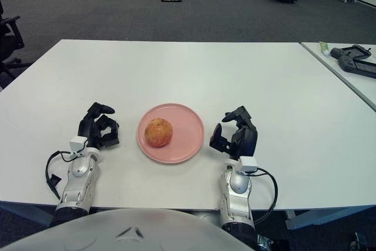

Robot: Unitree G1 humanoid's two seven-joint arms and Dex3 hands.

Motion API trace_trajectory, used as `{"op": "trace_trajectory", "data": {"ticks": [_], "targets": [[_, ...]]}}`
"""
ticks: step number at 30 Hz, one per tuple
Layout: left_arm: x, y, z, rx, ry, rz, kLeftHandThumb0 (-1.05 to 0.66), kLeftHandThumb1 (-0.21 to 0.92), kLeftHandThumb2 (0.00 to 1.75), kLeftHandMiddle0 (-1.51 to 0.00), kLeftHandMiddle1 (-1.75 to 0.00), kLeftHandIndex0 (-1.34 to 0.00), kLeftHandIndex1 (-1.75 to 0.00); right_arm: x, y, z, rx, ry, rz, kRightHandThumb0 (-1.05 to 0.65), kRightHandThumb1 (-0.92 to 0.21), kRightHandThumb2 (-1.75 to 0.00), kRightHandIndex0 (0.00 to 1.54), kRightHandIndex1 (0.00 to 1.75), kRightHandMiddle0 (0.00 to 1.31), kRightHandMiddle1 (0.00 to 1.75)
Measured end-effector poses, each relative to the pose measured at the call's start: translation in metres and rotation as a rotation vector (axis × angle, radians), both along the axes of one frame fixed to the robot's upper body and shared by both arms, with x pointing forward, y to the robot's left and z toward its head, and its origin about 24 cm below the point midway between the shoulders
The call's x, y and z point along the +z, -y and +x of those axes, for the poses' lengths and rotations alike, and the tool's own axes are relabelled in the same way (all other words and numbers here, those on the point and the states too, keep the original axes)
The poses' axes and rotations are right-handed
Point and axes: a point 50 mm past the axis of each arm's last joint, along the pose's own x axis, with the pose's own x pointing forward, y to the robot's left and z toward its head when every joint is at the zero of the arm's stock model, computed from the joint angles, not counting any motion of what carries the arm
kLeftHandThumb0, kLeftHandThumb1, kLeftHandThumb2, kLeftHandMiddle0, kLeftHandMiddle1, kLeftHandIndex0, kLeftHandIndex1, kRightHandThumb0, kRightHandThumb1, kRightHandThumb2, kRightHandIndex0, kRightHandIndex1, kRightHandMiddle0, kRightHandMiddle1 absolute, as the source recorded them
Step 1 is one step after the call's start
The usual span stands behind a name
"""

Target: Put the apple into the plate.

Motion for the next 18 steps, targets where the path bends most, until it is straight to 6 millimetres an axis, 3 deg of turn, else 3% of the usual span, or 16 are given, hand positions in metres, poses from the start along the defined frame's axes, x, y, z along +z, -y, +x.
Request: {"op": "trace_trajectory", "data": {"ticks": [13,18], "targets": [[0.000,0.002,0.000,0.003,-0.003,-0.012,-0.01,0.28,1.38,-0.61,-1.75,-0.44,-1.75,-0.014,-0.002,-0.008,0.161,-0.142,0.032,-0.53,-0.20,-1.47,1.29,1.75,0.71,1.75],[0.000,0.002,0.000,0.004,-0.010,-0.007,-0.01,0.25,1.41,-0.64,-1.75,-0.45,-1.75,-0.015,-0.001,-0.009,0.221,-0.155,0.034,-0.51,-0.25,-1.41,1.26,1.75,0.67,1.75]]}}
